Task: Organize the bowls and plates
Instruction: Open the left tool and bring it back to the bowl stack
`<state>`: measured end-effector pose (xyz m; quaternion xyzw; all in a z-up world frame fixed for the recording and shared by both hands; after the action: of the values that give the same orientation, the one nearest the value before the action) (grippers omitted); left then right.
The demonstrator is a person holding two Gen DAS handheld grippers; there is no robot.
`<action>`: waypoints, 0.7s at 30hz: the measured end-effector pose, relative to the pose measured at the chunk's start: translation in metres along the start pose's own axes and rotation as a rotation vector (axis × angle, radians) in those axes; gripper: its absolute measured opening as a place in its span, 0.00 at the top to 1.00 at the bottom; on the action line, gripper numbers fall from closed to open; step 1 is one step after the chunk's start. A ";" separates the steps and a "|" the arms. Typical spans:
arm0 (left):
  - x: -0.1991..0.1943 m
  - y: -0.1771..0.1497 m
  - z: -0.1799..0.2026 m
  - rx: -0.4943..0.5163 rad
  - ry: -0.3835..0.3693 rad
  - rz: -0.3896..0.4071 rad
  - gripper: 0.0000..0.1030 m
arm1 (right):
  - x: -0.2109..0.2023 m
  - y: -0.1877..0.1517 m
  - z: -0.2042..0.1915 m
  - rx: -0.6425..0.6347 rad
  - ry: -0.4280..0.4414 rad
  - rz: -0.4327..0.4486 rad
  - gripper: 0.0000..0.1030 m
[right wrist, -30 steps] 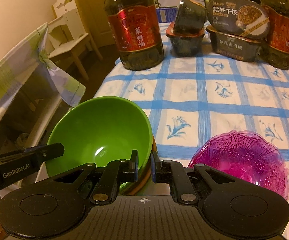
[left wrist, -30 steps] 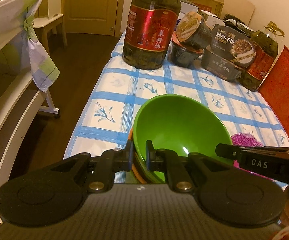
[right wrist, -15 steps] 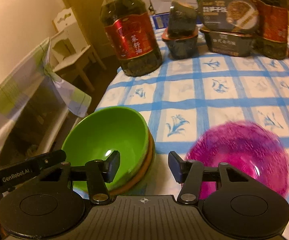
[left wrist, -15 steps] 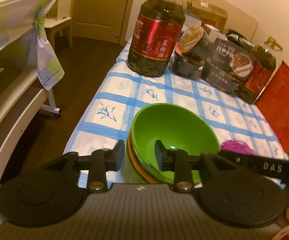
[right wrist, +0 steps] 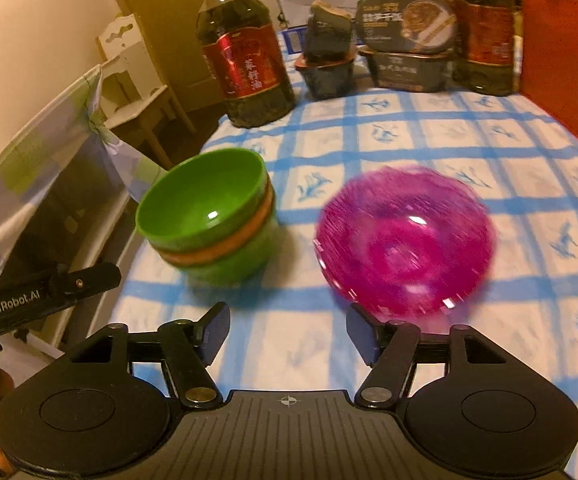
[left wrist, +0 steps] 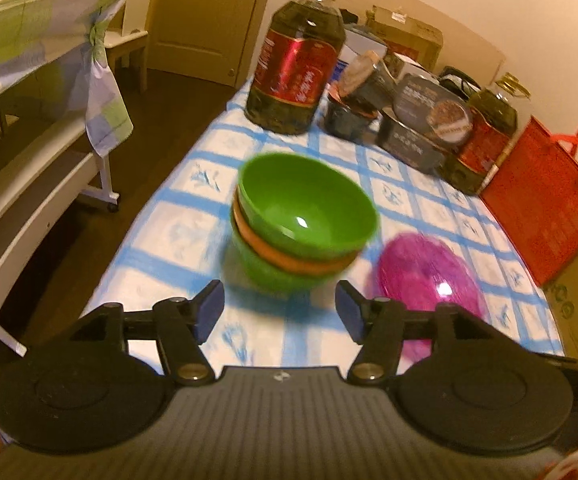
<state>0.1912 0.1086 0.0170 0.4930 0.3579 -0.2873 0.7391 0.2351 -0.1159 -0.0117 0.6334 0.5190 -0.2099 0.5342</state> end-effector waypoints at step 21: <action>-0.033 -0.088 0.025 0.087 0.070 -0.031 0.16 | -0.044 -0.092 0.028 0.045 -0.088 -0.052 0.31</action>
<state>0.1097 0.0565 0.0044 0.5288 0.3782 -0.2965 0.6996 0.1455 -0.1698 -0.0276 0.6217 0.5063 -0.2631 0.5365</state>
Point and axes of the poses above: each gripper's, at about its wrist camera, not at the fingertips, and x roughly the way its jaws point, z to its right, y to its top, the point moved 2 cm from there along x, roughly the way its jaws point, and after that the axes turned 12 degrees about -z, right-handed, at the moved point
